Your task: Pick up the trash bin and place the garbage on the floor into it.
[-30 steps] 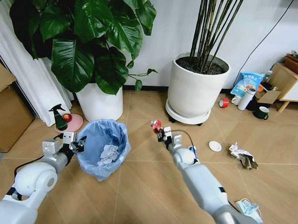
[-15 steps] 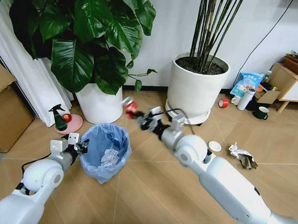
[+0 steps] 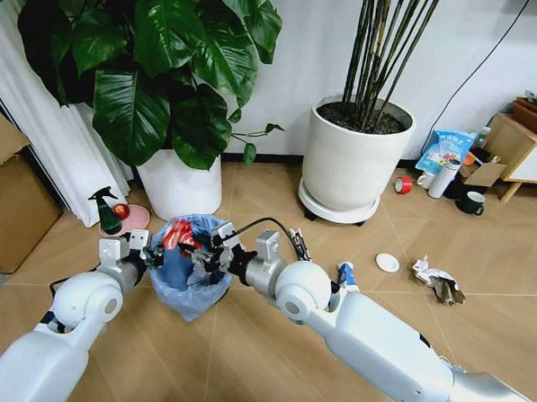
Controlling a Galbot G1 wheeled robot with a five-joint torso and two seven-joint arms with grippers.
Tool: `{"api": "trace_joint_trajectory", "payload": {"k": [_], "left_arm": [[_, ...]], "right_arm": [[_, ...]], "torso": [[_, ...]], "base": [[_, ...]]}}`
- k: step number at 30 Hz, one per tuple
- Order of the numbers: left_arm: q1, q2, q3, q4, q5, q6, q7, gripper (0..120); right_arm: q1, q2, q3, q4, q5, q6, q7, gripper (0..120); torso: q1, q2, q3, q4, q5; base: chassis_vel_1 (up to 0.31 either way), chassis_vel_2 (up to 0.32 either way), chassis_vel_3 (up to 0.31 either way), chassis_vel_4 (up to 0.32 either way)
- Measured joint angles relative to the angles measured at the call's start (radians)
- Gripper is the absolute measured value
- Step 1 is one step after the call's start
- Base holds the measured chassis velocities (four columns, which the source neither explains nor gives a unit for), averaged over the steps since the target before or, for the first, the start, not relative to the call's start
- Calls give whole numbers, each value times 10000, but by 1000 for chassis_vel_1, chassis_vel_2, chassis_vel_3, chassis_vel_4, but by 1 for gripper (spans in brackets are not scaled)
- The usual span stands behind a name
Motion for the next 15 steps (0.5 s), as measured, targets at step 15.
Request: {"api": "trace_joint_trajectory", "payload": {"k": [15], "left_arm": [[448,-168,-420,-281,264,-275,277,0]], "right_arm": [[-1196,90,2198,-54,-1381,652,921,99]], "torso": [[0,0,0,0,3]], "base": [[0,0,0,0]]}}
